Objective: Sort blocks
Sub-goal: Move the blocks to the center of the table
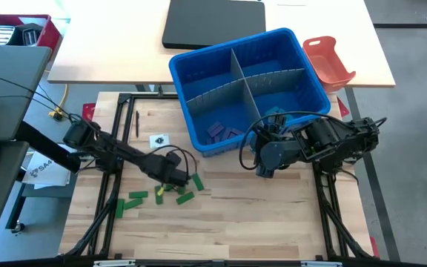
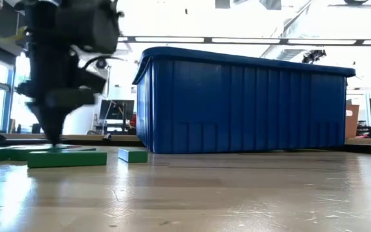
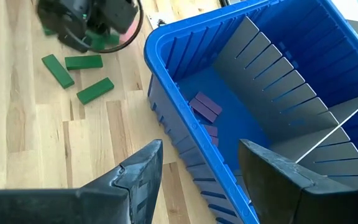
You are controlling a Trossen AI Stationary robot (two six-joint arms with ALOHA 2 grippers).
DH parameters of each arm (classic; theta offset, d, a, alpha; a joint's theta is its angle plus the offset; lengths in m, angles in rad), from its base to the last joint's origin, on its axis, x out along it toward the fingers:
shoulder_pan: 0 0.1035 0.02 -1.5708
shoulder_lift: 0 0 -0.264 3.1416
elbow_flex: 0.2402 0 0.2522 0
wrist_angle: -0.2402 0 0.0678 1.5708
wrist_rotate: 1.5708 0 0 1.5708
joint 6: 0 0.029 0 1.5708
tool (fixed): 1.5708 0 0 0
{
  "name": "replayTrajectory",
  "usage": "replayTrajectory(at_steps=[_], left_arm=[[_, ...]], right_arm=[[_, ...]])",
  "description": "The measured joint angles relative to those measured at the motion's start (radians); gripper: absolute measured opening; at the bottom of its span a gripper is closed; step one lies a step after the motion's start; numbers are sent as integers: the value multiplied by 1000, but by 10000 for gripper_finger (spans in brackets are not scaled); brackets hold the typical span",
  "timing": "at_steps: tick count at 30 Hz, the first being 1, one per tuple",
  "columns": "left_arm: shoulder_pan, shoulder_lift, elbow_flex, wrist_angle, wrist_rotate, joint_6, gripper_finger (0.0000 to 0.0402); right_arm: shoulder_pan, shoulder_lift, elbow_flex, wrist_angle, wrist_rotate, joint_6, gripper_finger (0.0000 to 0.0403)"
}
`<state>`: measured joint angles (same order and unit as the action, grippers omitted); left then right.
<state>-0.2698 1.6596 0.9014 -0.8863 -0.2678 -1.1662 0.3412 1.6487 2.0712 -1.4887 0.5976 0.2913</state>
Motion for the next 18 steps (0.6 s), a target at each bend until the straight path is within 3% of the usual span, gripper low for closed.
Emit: replayTrajectory(at_steps=[4,10,18], left_arm=[[-23,8,35,65,-47,31,0],[-71,-17,145,-84,-68,34,0],[-204,-35,159,-301,184,-100,0]], right_arm=[[0,0,0,0,0,0,204],[0,0,0,0,0,0,204],[0,0,0,0,0,0,204]])
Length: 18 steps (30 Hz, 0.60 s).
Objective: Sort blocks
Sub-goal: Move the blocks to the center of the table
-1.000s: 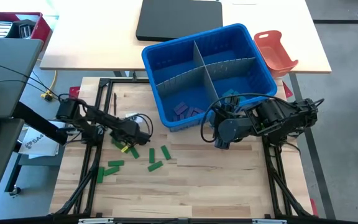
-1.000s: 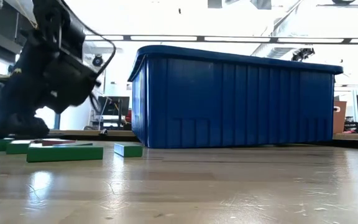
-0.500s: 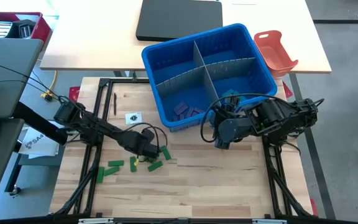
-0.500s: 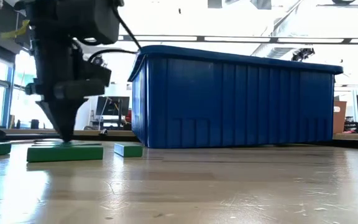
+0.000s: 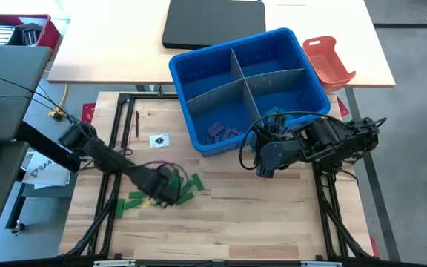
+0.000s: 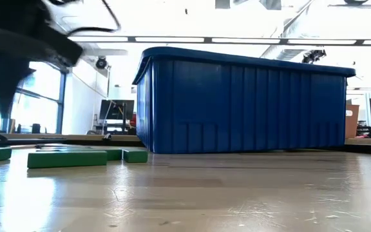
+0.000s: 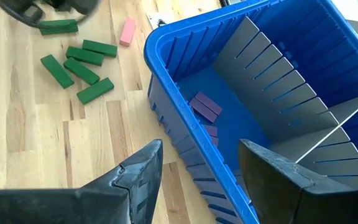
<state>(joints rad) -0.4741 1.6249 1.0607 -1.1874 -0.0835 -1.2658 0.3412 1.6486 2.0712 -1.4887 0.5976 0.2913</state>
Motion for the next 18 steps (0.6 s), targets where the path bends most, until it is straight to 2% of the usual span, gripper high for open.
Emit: replayTrajectory(at_steps=[6,11,18], left_arm=[[-130,0,0,-110,131,-163,0],[-197,0,-8,-135,155,-270,0],[-246,0,-145,-39,162,-355,0]], right_arm=[[0,0,0,0,0,-2,204],[0,0,0,0,0,-3,204],[0,0,0,0,0,0,204]])
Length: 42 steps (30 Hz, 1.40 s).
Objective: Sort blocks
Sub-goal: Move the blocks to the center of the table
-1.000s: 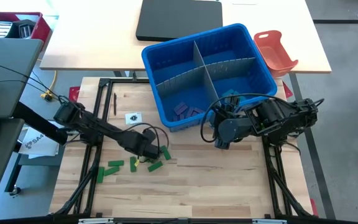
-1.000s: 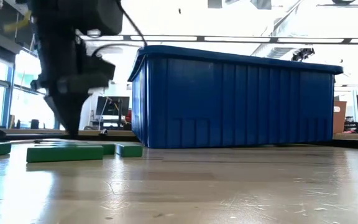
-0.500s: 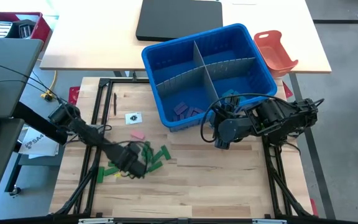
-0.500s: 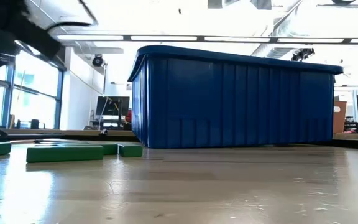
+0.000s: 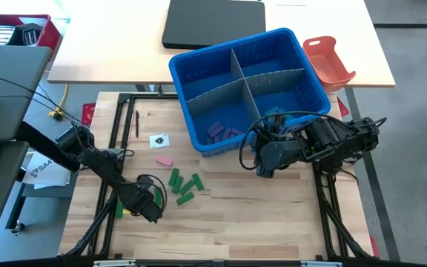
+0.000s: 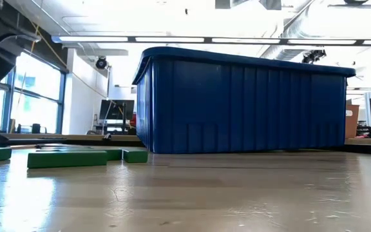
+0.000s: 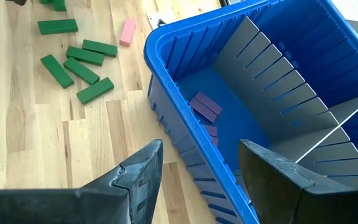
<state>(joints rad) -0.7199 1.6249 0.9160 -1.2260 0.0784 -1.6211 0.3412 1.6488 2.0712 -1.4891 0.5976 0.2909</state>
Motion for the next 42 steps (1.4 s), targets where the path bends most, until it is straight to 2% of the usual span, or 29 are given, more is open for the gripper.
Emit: replayTrajectory(at_steps=[3,9,14,18,20,22,25,28,30,33,37,40,42], left_arm=[[-18,0,-36,14,-1,-28,0],[-42,0,-70,154,-32,-51,0],[-33,0,-72,301,-214,-61,0],[-9,0,-71,472,-484,24,0],[1,-2,-49,490,-563,75,0],[8,-3,-14,424,-560,83,0],[7,-4,25,241,-506,35,0],[4,-4,26,63,-379,-38,0],[4,-5,10,11,-312,-52,0],[0,-4,-33,44,-288,-41,0],[0,-8,-90,185,-295,-22,0],[-1,-11,-98,267,-349,-31,0],[0,-8,-79,308,-430,-40,0]], right_arm=[[0,0,0,-2,0,-2,204],[0,0,0,-4,0,0,204],[0,0,0,-3,0,0,204],[0,0,0,-3,0,-1,204],[0,0,0,-3,0,-2,204],[0,0,0,-3,0,-2,204],[0,0,0,-3,0,-3,204],[0,0,0,-3,0,-3,204],[0,0,0,-3,0,-3,204],[0,0,0,-3,0,-3,204],[0,0,0,-3,0,-1,204],[0,0,0,-3,0,-2,204],[0,0,0,-3,0,-3,204]])
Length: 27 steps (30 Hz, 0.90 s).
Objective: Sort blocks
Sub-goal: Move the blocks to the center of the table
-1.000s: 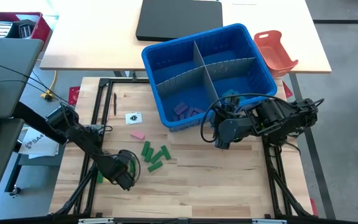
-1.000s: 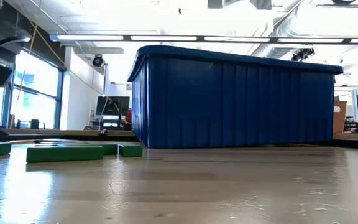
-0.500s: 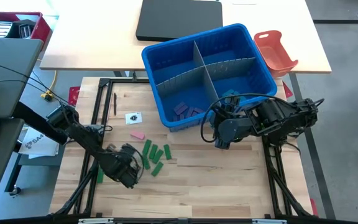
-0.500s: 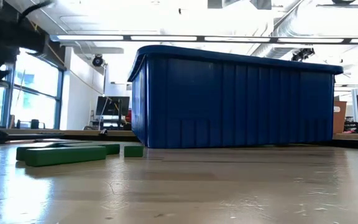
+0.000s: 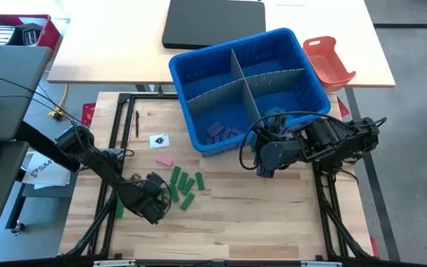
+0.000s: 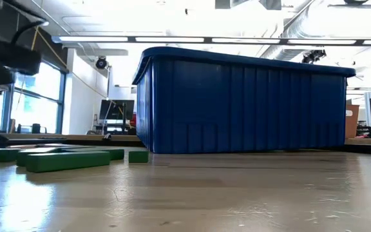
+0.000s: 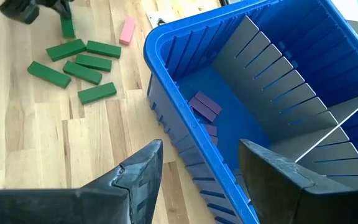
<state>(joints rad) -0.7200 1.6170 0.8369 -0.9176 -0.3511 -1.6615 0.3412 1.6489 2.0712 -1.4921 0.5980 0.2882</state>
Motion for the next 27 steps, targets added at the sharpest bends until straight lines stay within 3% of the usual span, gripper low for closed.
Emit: replayTrajectory(at_steps=[4,6,9,14,16,19,27], left_arm=[[-1,1,73,17,-273,88,0],[9,2,109,-31,-291,113,0],[16,4,155,-126,-175,134,0],[-17,3,175,-215,170,95,0],[-44,3,168,-206,256,61,0],[-87,3,143,-189,322,3,0],[-144,2,101,-148,377,-99,0]], right_arm=[[-1,0,0,1,0,0,204],[-1,0,0,2,0,2,204],[-1,0,0,0,0,2,204],[-1,0,0,1,0,2,204],[-1,0,0,1,0,2,204],[-1,0,0,1,0,2,204],[-1,0,0,1,0,1,204]])
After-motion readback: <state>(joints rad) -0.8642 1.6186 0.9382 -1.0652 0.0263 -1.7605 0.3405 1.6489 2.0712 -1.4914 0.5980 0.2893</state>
